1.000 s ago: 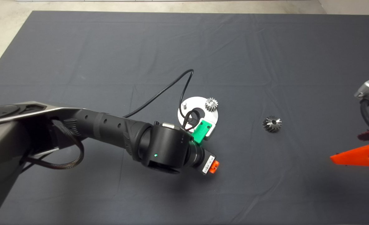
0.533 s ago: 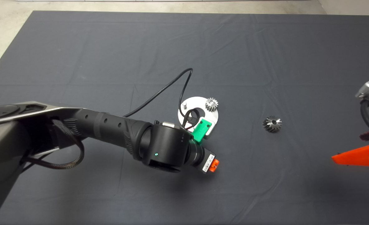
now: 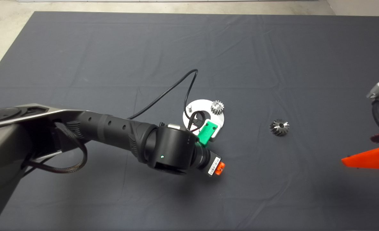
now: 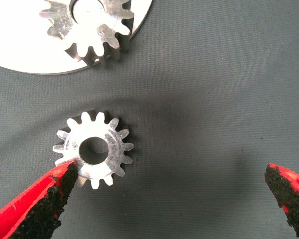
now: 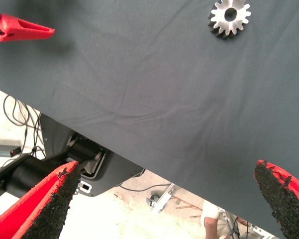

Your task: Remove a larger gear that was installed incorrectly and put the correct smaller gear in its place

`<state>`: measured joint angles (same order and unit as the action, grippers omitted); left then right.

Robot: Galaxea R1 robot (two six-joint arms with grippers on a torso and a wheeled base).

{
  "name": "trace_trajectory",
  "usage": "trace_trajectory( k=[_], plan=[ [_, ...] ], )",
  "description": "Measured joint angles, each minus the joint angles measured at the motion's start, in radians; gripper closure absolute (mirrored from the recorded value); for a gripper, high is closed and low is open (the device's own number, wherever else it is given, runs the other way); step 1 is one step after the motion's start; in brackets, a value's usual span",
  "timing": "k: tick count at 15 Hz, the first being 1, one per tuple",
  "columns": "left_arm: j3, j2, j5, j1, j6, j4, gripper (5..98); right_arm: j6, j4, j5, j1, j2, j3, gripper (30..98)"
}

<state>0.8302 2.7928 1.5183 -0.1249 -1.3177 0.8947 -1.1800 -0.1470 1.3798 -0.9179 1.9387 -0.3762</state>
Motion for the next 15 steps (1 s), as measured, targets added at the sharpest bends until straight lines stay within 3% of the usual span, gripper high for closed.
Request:
trace_trajectory(
  k=[3,7,10,13,15],
  plan=[
    [0.001,-0.004,-0.002,0.000,0.021,0.000,5.3,0.000,0.000,0.000,0.000,0.000,0.000,36.2],
    [-0.021,-0.028,-0.029,0.002,0.026,0.007,5.3,0.000,0.000,0.001,-0.002,0.000,0.000,36.2],
    [-0.067,-0.056,0.007,0.000,0.006,0.025,5.3,-0.004,0.000,0.001,-0.002,0.000,0.000,36.2],
    [-0.083,-0.055,0.009,-0.023,-0.006,0.022,5.3,-0.004,0.000,0.001,-0.002,0.000,0.000,36.2],
    [-0.101,-0.041,0.007,-0.065,-0.025,0.002,5.3,-0.004,0.000,0.000,-0.002,0.000,0.000,36.2]
  ],
)
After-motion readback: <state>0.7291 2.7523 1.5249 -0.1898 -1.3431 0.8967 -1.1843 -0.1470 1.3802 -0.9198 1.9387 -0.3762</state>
